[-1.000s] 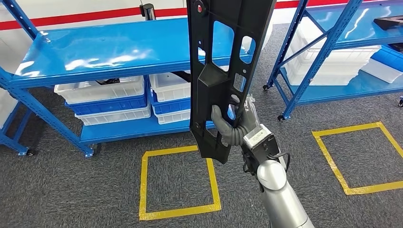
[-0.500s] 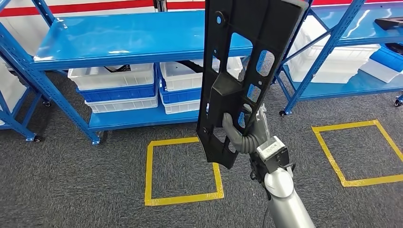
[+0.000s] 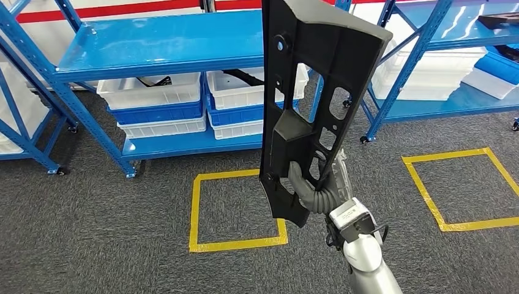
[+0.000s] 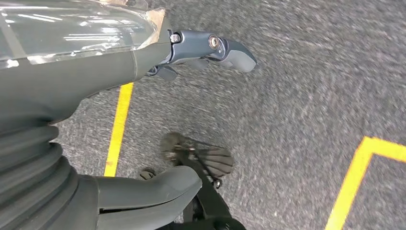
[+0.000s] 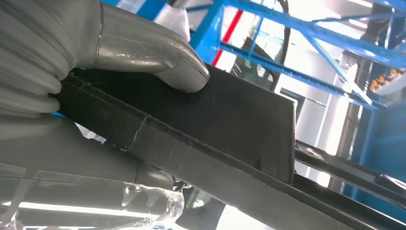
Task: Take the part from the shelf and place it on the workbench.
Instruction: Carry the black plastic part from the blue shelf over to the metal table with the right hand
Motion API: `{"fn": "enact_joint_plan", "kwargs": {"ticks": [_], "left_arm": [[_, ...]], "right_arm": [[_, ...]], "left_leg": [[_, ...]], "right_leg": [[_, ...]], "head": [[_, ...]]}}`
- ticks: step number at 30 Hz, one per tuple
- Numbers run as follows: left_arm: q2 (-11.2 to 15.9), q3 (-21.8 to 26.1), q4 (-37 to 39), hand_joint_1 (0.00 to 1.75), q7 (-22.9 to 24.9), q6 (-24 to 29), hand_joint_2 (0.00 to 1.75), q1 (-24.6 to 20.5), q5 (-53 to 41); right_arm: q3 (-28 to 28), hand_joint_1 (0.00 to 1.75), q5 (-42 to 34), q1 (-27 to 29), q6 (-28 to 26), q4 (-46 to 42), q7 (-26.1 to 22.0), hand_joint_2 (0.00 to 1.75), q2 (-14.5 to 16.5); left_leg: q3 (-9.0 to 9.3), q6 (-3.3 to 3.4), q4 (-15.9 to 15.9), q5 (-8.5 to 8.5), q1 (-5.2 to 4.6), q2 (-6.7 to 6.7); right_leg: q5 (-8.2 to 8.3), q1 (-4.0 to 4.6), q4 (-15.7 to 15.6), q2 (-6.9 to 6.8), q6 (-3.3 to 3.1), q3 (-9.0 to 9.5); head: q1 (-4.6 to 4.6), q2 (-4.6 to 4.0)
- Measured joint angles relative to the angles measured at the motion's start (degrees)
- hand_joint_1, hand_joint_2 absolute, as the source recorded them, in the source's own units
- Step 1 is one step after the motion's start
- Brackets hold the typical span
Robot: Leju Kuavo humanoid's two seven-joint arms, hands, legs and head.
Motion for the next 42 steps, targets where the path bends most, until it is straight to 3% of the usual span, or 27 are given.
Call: {"fn": "enact_joint_plan", "kwargs": {"ticks": [1, 2, 4, 6, 8, 10, 12, 14, 15, 16, 17, 19, 21, 24, 26, 28, 29, 30, 31, 32, 34, 36, 37, 39, 40, 42], "left_arm": [[0.02, 0.01, 0.0, 0.0, -0.01, 0.08, 1.75, 0.05, 0.0], [0.03, 0.01, 0.0, 0.0, -0.01, 0.22, 1.75, 0.1, 0.0], [0.02, 0.02, 0.01, 0.0, -0.03, 0.5, 1.75, 0.13, 0.0], [-0.01, 0.01, 0.01, 0.0, -0.09, 0.7, 1.75, 0.15, -0.01], [0.02, -0.01, 0.0, 0.0, -0.13, 0.76, 1.75, 0.18, -0.04], [-0.03, -0.01, 0.01, 0.0, -0.14, 0.62, 1.75, 0.18, -0.16], [-0.11, -0.01, 0.01, 0.0, -0.13, 0.31, 1.75, 0.11, -0.46], [-0.17, -0.03, 0.0, 0.0, -0.11, -0.15, 1.75, 0.05, -0.92], [-0.23, -0.04, 0.0, 0.0, -0.11, -0.41, 1.75, 0.06, -1.09], [-0.33, -0.05, 0.0, 0.0, -0.1, -0.63, 1.75, 0.07, -1.19], [-0.48, -0.05, 0.0, 0.0, -0.1, -0.88, 1.75, 0.07, -1.22], [-0.83, -0.14, 0.0, 0.0, -0.1, -1.31, 1.75, 0.05, -1.28], [-1.15, -0.37, 0.0, 0.0, -0.18, -1.67, 1.75, 0.04, -1.39], [-1.42, -0.61, 0.0, 0.0, -0.45, -2.15, 1.75, 0.1, -1.56], [-1.45, -0.64, -0.02, 0.0, -0.97, -2.61, 1.75, 0.1, -1.51], [-1.47, -0.67, -0.04, 0.0, -1.54, -3.26, 1.75, 0.04, -1.36], [-1.49, -0.67, -0.04, 0.0, -1.72, -3.53, 1.75, 0.02, -1.27], [-1.51, -0.68, -0.05, 0.0, -1.83, -3.69, 1.75, 0.02, -1.2], [-1.53, -0.69, -0.07, 0.0, -1.9, -3.71, 1.75, 0.04, -1.11], [-1.55, -0.69, -0.11, 0.0, -2.0, -3.65, 1.75, 0.07, -1.01], [-1.56, -0.68, -0.25, 0.0, -2.46, -3.44, 1.75, 0.07, -0.78], [-1.62, -0.68, -0.45, 0.0, -3.17, -3.24, 1.75, -0.06, -0.48], [-1.66, -0.68, -0.53, 0.0, -3.46, -3.18, 1.75, -0.13, -0.31], [-1.73, -0.68, -0.64, 0.0, -3.77, -3.07, 1.75, -0.16, -0.08], [-1.8, -0.68, -0.67, 0.0, -3.88, -3.05, 1.75, -0.14, -0.04], [-1.97, -0.68, -0.77, 0.0, -4.23, -3.02, 1.75, -0.17, 0.09]], "right_arm": [[0.0, 1.75, 0.32, 0.49, -0.09, -0.13, -0.05, 1.75, 0.0], [0.0, 1.75, 0.69, 0.99, -0.19, -0.31, -0.11, 1.75, 0.01], [-0.01, 1.75, 1.34, 1.8, -0.37, -0.85, -0.32, 1.75, 0.01], [-0.01, 1.75, 1.83, 2.37, -0.57, -1.52, -0.6, 1.75, 0.02], [-0.02, 1.75, 2.29, 2.81, -0.8, -2.35, -0.84, 1.75, 0.05], [-0.14, 1.75, 2.85, 3.33, -1.0, -3.27, -0.93, 1.75, 0.03], [-0.39, 1.75, 3.58, 4.18, -1.2, -4.21, -0.94, 1.75, 0.02], [-0.79, 1.75, 4.61, 5.45, -1.41, -5.3, -0.93, 1.75, 0.04], [-1.02, 1.75, 5.15, 6.17, -1.49, -5.87, -0.9, 1.75, 0.05], [-1.24, 1.75, 5.64, 6.89, -1.55, -6.45, -0.87, 1.75, 0.07], [-1.41, 1.75, 6.05, 7.52, -1.59, -7.02, -0.9, 1.75, 0.1], [-1.7, 1.75, 6.83, 8.72, -1.62, -8.1, -1.26, 1.75, 0.19], [-1.88, 1.75, 7.42, 9.97, -1.79, -8.93, -2.11, 1.75, 0.35], [-2.05, 1.75, 7.74, 11.52, -2.14, -9.65, -3.12, 1.75, 0.8], [-2.14, 1.75, 7.92, 12.26, -2.2, -10.31, -3.33, 1.75, 1.35], [-2.19, 1.75, 8.08, 13.24, -2.23, -11.25, -3.51, 1.75, 2.0], [-2.2, 1.75, 8.13, 13.75, -2.24, -11.7, -3.58, 1.75, 2.28], [-2.21, 1.75, 8.16, 14.21, -2.19, -12.1, -3.63, 1.75, 2.52], [-2.21, 1.75, 8.18, 14.55, -2.1, -12.41, -3.63, 1.75, 2.72], [-2.22, 1.75, 8.19, 14.8, -1.93, -12.69, -3.6, 1.75, 2.92], [-2.24, 1.75, 8.25, 14.97, -1.56, -13.15, -3.33, 1.75, 3.32], [-2.3, 1.75, 8.28, 14.92, -1.32, -13.51, -2.86, 1.75, 3.76], [-2.33, 1.75, 8.28, 14.88, -1.25, -13.64, -2.67, 1.75, 3.96], [-2.4, 1.75, 8.26, 14.78, -1.09, -13.81, -2.34, 1.75, 4.29], [-2.48, 1.75, 8.18, 14.73, -1.05, -13.88, -2.2, 1.75, 4.42], [-2.92, 1.75, 7.57, 14.66, -1.08, -14.1, -2.03, 1.75, 4.76]], "left_leg": [[0.98, -0.26, -0.19, 0.44, 0.26, 0.14], [3.14, -0.47, -2.74, 1.71, 0.53, 0.48], [8.32, -0.69, -10.32, 3.97, 0.74, 2.04], [10.5, -0.12, -14.26, 4.45, 0.4, 3.13], [10.06, 1.03, -14.6, 4.36, -0.08, 2.59], [9.9, 2.17, -15.19, 4.7, -0.21, 1.74], [9.79, 3.1, -15.6, 5.16, -0.17, 0.95], [9.42, 3.6, -15.6, 5.43, -0.31, -0.09], [9.27, 3.71, -15.59, 5.55, -0.39, -0.69], [9.16, 3.74, -15.57, 5.67, -0.45, -1.32], [9.13, 3.68, -15.56, 5.78, -0.47, -1.91], [9.09, 3.33, -15.45, 6.01, -0.56, -3.03], [8.89, 2.8, -15.32, 6.22, -0.8, -3.83], [8.41, 1.78, -15.36, 6.6, -0.74, -4.22], [7.58, 1.21, -13.69, 5.23, -0.61, -2.63], [4.99, 0.72, -7.43, 1.15, -0.52, -0.67], [3.31, 0.5, -3.37, -0.92, -0.45, -0.33], [1.97, 0.32, 0.02, -2.31, -0.39, -0.18], [1.6, 0.22, 1.36, -2.53, -0.35, -0.09], [2.42, 0.2, 0.42, -1.7, -0.29, 0.1], [7.0, 0.47, -7.25, 1.61, -0.24, 1.58], [10.52, 1.12, -13.74, 3.53, -0.54, 3.18], [10.94, 1.47, -14.85, 3.65, -0.77, 3.45], [10.7, 2.26, -15.2, 3.9, -1.03, 2.43], [10.73, 2.67, -15.52, 4.18, -0.99, 1.92], [10.78, 3.6, -16.15, 4.86, -0.72, 0.97]], "right_leg": [[0.15, -0.08, 0.09, -0.4, 0.15, -0.14], [0.23, -0.2, 0.22, -0.76, 0.32, -0.19], [0.18, -0.18, 0.59, -1.43, 0.78, -0.53], [0.14, 0.29, 0.85, -2.06, 1.46, -0.8], [0.27, 0.69, 0.83, -2.73, 2.26, -0.88], [-0.62, 0.67, 2.23, -1.86, 2.77, -1.62], [-3.47, 0.49, 7.56, 0.41, 2.35, -4.0], [-6.67, 0.54, 15.42, 1.71, 1.89, -7.69], [-7.34, 0.58, 17.82, 1.89, 2.0, -8.89], [-7.14, 0.61, 18.27, 1.99, 2.32, -9.15], [-5.92, 0.59, 16.06, 2.07, 2.76, -8.09], [-2.54, 0.34, 7.7, 3.16, 3.52, -4.14], [-0.49, 0.26, 2.14, 4.19, 3.32, -1.83], [0.25, 0.34, 1.53, 3.67, 2.08, -1.69], [0.72, -0.05, 1.42, 2.91, 1.23, -1.66], [0.9, -0.01, 1.38, 1.9, 0.64, -1.84], [0.95, 0.12, 1.4, 1.29, 0.42, -1.96], [0.96, 0.23, 1.42, 0.65, 0.36, -2.07], [0.98, 0.28, 1.43, 0.06, 0.32, -2.13], [1.0, 0.31, 1.44, -0.51, 0.29, -2.15], [0.97, 0.38, 1.45, -1.44, 0.34, -2.03], [0.87, 0.85, 1.53, -2.24, 0.64, -2.03], [0.85, 1.06, 1.51, -2.65, 0.88, -2.06], [0.85, 1.32, 1.38, -3.49, 1.51, -2.03], [0.59, 1.28, 1.65, -3.26, 1.82, -2.13], [-1.53, 1.15, 5.12, -1.11, 1.85, -3.6]], "head": [[-0.01, 0.0], [-0.01, 0.0], [-0.1, 0.0], [-0.09, 0.0], [0.04, 0.0], [0.1, 0.0], [0.21, 0.0], [0.3, 0.0], [0.31, 0.0], [0.31, 0.0], [0.32, 0.0], [0.33, 0.0], [0.32, 0.0], [0.29, 0.0], [0.17, 0.0], [-0.03, 0.0], [-0.12, 0.0], [-0.11, 0.0], [-0.13, 0.0], [-0.12, 0.0], [-0.13, 0.0], [-0.08, 0.0], [-0.02, 0.0], [0.09, 0.0], [0.13, 0.0], [0.26, 0.0]]}}
